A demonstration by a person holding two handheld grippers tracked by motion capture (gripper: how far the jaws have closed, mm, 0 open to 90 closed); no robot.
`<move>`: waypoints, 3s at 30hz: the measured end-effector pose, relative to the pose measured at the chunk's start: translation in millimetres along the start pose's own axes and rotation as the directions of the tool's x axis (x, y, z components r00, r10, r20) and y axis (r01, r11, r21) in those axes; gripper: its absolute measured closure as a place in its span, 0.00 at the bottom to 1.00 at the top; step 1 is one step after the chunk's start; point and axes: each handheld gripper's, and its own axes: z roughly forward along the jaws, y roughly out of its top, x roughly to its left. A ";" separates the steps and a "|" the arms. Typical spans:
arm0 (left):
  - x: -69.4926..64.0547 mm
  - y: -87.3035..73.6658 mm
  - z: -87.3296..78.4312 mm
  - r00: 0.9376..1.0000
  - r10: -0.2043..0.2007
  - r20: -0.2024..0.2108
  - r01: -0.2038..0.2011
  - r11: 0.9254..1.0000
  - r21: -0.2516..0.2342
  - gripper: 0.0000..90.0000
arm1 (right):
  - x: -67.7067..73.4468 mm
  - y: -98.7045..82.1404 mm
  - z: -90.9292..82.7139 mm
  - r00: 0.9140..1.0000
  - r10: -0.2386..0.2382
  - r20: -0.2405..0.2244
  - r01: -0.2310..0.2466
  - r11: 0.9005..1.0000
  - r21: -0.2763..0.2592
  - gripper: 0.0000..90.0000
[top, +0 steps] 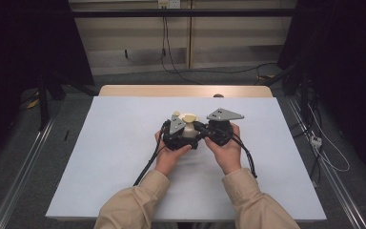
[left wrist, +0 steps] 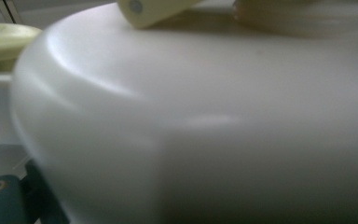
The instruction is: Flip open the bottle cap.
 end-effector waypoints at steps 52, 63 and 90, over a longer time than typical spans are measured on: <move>-0.1 0.1 0.5 1.000 0.005 0.004 -0.005 1.000 -0.001 0.06 | 1.8 14.0 7.3 1.000 -0.020 0.009 0.020 1.000 -0.004 1.00; -0.3 0.1 0.6 1.000 0.004 0.003 -0.004 1.000 -0.002 0.06 | -0.4 16.4 7.8 1.000 -0.005 0.006 0.006 1.000 -0.011 1.00; -0.7 0.1 0.9 1.000 0.003 0.001 -0.003 1.000 -0.005 0.06 | -0.2 20.8 14.0 1.000 -0.008 0.005 0.009 1.000 -0.024 1.00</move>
